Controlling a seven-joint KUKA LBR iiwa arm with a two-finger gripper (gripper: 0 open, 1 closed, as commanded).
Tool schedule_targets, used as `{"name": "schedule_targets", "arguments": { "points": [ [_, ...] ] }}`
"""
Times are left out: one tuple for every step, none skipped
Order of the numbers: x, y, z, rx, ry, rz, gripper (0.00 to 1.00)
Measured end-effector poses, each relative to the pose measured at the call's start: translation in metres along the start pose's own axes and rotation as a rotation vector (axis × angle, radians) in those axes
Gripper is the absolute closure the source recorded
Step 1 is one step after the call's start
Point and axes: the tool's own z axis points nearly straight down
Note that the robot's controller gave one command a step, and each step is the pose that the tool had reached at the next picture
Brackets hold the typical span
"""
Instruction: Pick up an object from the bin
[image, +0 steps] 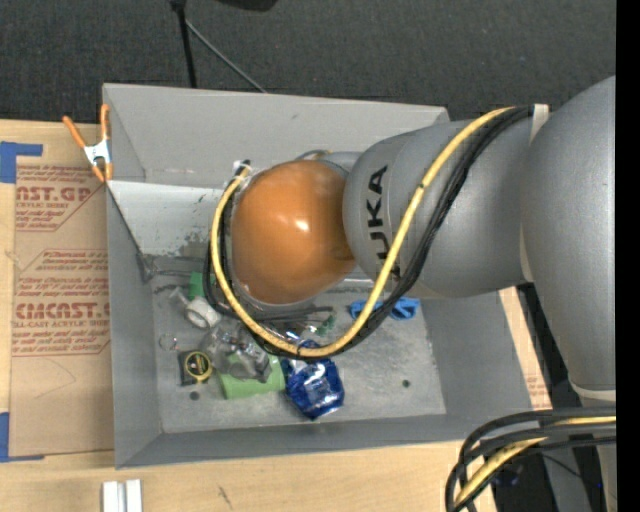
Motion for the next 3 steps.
{"name": "schedule_targets", "arguments": {
  "points": [
    [-0.001, 0.001, 0.001, -0.002, 0.0, 0.002, 0.0],
    [0.014, -0.032, 0.086, -0.003, 0.001, -0.334, 0.0],
    [0.009, -0.032, 0.08, 0.002, -0.01, -0.334, 1.0]
  ]
}}
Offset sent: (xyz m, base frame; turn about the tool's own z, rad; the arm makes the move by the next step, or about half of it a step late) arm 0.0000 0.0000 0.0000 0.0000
